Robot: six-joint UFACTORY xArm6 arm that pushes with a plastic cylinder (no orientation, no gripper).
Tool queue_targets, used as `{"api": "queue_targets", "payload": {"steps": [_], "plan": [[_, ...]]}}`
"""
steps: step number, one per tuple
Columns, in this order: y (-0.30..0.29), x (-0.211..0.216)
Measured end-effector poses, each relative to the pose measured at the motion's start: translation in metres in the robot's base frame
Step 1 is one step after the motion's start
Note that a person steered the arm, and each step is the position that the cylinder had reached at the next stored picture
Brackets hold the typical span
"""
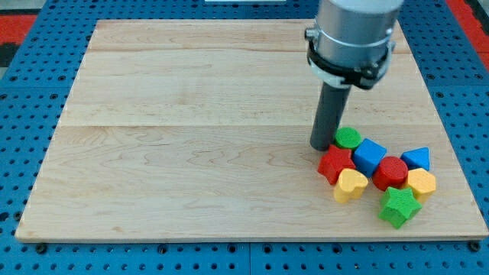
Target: Push the triangle into the blue cube
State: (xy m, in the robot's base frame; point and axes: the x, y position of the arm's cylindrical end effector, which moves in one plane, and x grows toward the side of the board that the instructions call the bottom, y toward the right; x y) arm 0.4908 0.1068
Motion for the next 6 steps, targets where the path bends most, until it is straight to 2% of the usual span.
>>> {"api": "queue_targets", "payload": {"steps": [1,2,3,4,5,6], "plan": [[-0.003,-0.013],[0.02,-0.051],[0.105,-0.07],[0.203,-0.003],[0.192,0.043],[0.141,0.032]]}}
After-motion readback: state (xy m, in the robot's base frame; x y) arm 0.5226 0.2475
